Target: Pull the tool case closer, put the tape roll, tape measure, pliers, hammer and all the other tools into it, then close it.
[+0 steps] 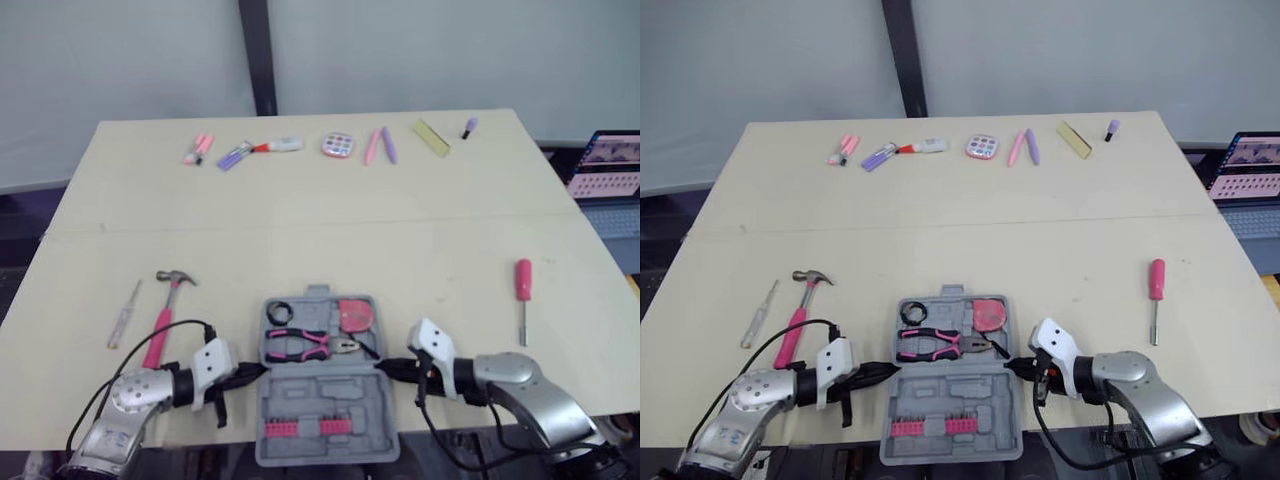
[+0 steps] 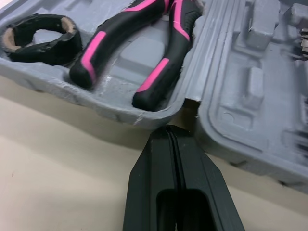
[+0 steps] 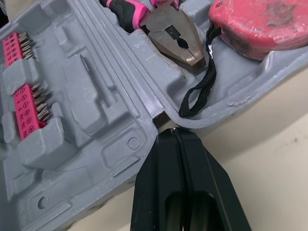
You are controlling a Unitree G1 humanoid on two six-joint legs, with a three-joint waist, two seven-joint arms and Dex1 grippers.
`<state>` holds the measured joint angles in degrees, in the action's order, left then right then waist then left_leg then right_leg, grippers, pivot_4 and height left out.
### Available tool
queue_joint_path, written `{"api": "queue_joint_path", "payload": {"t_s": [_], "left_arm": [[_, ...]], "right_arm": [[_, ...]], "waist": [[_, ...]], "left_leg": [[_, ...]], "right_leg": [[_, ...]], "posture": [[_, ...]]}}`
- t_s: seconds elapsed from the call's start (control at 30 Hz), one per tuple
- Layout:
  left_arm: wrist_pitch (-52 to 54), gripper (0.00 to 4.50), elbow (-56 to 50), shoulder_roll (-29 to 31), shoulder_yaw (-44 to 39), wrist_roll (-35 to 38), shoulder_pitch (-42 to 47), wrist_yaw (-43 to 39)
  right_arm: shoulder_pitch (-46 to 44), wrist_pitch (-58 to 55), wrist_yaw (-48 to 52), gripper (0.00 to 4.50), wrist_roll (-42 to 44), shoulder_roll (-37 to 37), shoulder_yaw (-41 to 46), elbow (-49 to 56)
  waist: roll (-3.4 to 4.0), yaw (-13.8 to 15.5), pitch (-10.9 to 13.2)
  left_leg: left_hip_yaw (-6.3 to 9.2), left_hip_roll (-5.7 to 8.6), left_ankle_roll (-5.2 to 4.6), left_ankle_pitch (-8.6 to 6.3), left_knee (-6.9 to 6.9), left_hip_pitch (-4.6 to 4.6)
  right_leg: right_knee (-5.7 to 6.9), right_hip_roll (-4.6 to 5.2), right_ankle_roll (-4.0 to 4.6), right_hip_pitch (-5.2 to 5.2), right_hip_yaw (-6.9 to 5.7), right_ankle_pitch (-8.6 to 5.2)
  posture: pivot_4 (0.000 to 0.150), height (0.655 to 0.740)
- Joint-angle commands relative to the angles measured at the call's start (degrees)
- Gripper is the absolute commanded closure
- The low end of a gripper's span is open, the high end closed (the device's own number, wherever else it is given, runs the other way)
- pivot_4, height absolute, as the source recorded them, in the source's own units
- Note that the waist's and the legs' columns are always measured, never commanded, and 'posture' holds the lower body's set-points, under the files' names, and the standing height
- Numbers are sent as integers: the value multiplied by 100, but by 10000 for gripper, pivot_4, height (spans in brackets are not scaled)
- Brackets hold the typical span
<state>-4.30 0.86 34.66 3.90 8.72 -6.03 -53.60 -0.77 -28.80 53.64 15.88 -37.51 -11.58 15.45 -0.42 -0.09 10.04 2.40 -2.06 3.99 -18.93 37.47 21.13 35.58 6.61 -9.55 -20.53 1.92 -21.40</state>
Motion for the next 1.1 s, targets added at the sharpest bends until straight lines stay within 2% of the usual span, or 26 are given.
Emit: {"api": "queue_joint_path", "payload": {"t_s": [0.03,0.37,1.1], "left_arm": [[-5,45000,115,-118,77,-76,139,132],[27,45000,488,-291,105,-95,732,114],[-7,45000,887,-530,176,-237,1171,217]], "right_arm": [[-31,55,-31,44777,31,74,-24,67],[-253,79,-148,44777,-40,221,52,-143],[-733,123,-554,44777,-366,645,114,-688]], "waist": [[0,16,0],[3,-3,-2],[5,15,-4]], "left_leg": [[0,1,0,0,2,0],[2,2,-2,0,14,1],[2,3,-1,1,25,0]], "right_leg": [[1,1,0,1,0,0],[13,0,0,0,-1,0],[26,1,0,0,-3,0]], "posture": [[1500,7400],[1500,7400],[1500,7400]]}}
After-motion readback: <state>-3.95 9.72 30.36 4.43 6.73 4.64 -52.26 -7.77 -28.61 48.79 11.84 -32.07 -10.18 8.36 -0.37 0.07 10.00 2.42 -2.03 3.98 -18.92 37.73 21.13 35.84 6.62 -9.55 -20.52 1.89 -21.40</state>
